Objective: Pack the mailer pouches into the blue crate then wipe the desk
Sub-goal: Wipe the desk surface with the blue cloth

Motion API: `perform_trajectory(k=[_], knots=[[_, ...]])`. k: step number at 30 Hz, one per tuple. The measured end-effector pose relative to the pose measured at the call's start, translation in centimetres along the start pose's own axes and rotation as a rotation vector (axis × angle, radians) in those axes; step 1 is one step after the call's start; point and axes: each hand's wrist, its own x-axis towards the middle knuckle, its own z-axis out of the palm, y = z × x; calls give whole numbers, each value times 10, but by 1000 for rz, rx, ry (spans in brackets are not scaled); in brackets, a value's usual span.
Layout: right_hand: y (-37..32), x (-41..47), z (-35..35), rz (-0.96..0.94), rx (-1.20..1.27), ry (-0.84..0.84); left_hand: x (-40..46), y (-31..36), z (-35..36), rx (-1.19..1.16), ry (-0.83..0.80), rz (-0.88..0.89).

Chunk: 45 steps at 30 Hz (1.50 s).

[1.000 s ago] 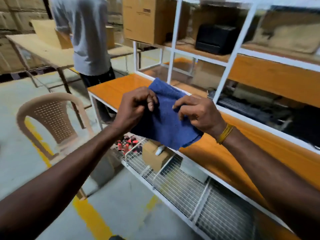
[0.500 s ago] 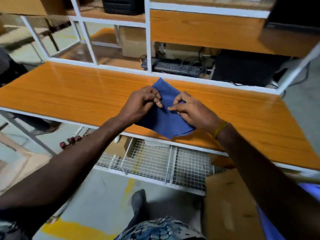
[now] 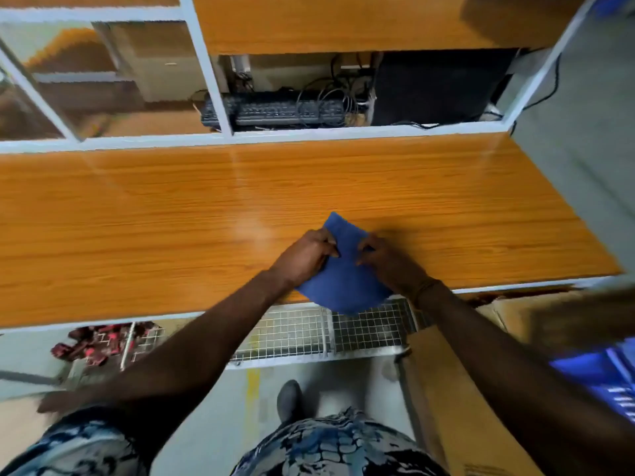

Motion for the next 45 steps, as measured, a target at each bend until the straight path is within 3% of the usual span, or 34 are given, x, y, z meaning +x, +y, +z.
perform_trajectory(k=[3, 6, 10, 13, 15, 18, 23, 26, 29, 34, 40, 45], knots=[[49, 21, 26, 147, 46, -72, 30, -18, 12, -13, -8, -105], [24, 23, 10, 306, 31, -71, 55, -32, 19, 78, -34, -77], [23, 26, 0, 321, -241, -17, 90, -50, 30, 240, -154, 64], [44, 23, -2, 397, -263, 42, 116, -53, 41, 385, -285, 326], [52, 15, -5, 475, -349, 66, 126, -39, 41, 556, -238, 462], [46, 4, -5, 582, -424, 115, 133, -21, 43, 674, -153, 391], [26, -6, 15, 882, -461, 263, 141, -38, 44, 508, -33, 392], [11, 1, 28, 892, -385, 350, 142, -56, 33, 420, -45, 404], [2, 20, 45, 810, -328, 275, 149, -71, 27, 381, -28, 381], [12, 34, 63, 911, -227, 176, 162, -73, 29, 277, -163, 365], [47, 30, 48, 1069, -221, 230, 190, -56, 35, 199, -156, 336], [64, 38, 42, 1189, -204, 301, 209, -48, 56, 326, -186, 419]])
